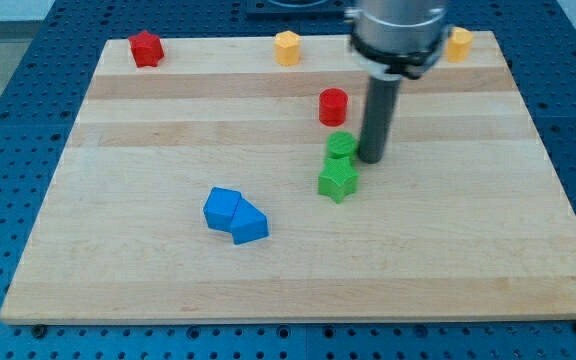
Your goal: Keep green circle vertically below red star
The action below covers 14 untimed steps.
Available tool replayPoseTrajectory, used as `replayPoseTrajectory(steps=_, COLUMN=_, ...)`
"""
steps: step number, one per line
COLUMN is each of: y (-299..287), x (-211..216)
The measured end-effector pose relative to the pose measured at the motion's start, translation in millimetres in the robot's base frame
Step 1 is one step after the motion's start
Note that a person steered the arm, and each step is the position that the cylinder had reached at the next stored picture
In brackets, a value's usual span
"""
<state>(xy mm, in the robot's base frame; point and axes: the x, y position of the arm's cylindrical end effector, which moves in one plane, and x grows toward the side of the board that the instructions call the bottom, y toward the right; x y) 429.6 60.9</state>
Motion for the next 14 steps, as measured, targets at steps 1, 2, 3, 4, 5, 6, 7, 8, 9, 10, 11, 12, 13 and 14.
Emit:
replayPoseTrajectory(steps=1, y=-54.3, x=0.0)
replayPoseTrajectory(steps=2, y=-107.4, x=0.0)
replayPoseTrajectory(steps=3, y=-161.1, x=0.0)
replayPoseTrajectory(steps=4, y=-210.6, x=0.0)
replayPoseTrajectory(steps=5, y=-233.2, x=9.3)
replayPoseTrajectory(steps=6, y=-242.5, x=32.9)
replayPoseTrajectory(steps=7, y=-265.6, x=24.5)
replayPoseTrajectory(steps=8, y=-286.3, x=12.6)
replayPoseTrajectory(steps=9, y=-290.2, x=17.5)
replayPoseTrajectory(steps=10, y=-262.4, x=19.5)
replayPoseTrajectory(steps=11, y=-248.1, x=2.1)
replayPoseTrajectory(steps=12, y=-259.8, x=-3.6)
replayPoseTrajectory(steps=13, y=-278.4, x=-3.6)
replayPoseTrajectory(steps=14, y=-278.6, x=-3.6)
